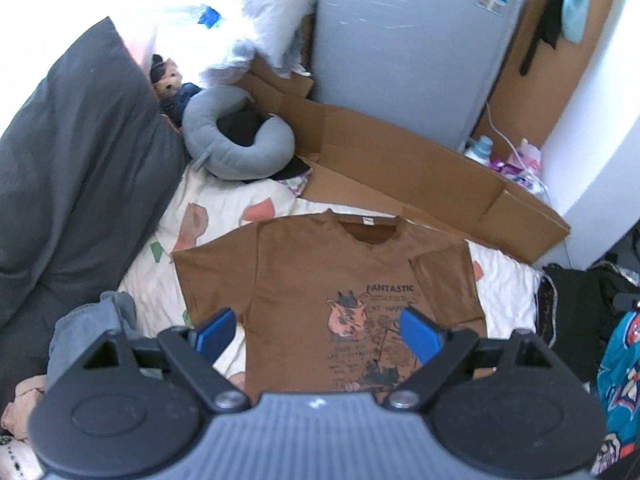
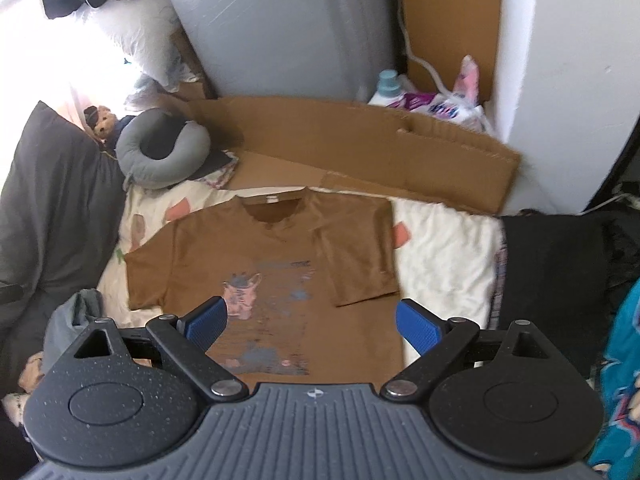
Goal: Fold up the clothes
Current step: 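Lift both open tools back above the shirt to view it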
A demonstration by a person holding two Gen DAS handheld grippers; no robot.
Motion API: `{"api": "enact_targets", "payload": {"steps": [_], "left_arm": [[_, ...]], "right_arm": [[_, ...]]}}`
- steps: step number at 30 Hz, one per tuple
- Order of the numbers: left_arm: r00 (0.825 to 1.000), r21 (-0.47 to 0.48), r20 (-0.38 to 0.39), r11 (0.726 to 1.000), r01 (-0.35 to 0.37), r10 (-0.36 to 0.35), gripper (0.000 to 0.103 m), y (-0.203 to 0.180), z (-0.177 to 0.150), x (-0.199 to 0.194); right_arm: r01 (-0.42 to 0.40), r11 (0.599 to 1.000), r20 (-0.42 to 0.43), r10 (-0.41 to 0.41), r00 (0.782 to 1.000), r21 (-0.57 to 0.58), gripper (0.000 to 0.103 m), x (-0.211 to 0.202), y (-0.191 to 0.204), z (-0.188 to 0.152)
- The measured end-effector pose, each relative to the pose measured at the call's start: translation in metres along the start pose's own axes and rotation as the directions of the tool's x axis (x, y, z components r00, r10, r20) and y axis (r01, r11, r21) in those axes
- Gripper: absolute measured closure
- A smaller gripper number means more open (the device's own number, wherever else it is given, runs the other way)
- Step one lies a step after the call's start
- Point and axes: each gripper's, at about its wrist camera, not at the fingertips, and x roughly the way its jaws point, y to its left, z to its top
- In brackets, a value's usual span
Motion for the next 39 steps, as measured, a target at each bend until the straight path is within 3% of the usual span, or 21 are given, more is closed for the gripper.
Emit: {"api": "enact_targets", "payload": {"steps": [8, 11, 18, 25, 28, 33, 39], "left_arm": [[0.999, -0.029, -0.035, 0.999, -0.039, 0.037, 0.012, 0.027, -0.011, 0.040], [0.997, -0.035, -0.059, 0.998, -0.048, 0.046, 0.012, 0.036, -0.012, 0.064], [0.996, -0.087, -0.066, 0.994, -0.072, 0.067, 0.012, 0.055, -0.005, 0.093], [0.988, -0.101, -0.102, 0.987, -0.123, 0.112, 0.011, 0.071, -0.010, 0.109], [0.984, -0.127, -0.087, 0.978, -0.162, 0.152, 0.011, 0.081, -0.019, 0.129], [0.987, -0.178, -0.059, 0.971, -0.157, 0.149, 0.014, 0.096, -0.033, 0.159], [0.988, -0.177, -0.030, 0.972, -0.157, 0.155, 0.014, 0.110, -0.041, 0.179]], "right_arm": [[-0.039, 0.994, -0.050, 0.034, 0.998, -0.103, 0.008, 0.073, 0.049, -0.008], [-0.006, 0.993, -0.047, 0.001, 0.999, -0.114, 0.008, 0.108, 0.061, -0.007], [-0.026, 0.994, -0.068, 0.018, 0.998, -0.106, 0.008, 0.182, 0.082, 0.001], [-0.072, 0.993, -0.100, 0.063, 0.993, -0.090, 0.008, 0.224, 0.100, 0.003], [-0.092, 0.995, -0.076, 0.088, 0.993, -0.047, 0.008, 0.241, 0.106, 0.004], [-0.102, 0.995, -0.072, 0.100, 0.992, -0.024, 0.009, 0.266, 0.117, -0.004], [-0.120, 0.986, -0.073, 0.112, 0.991, -0.113, 0.009, 0.294, 0.137, -0.032]]}}
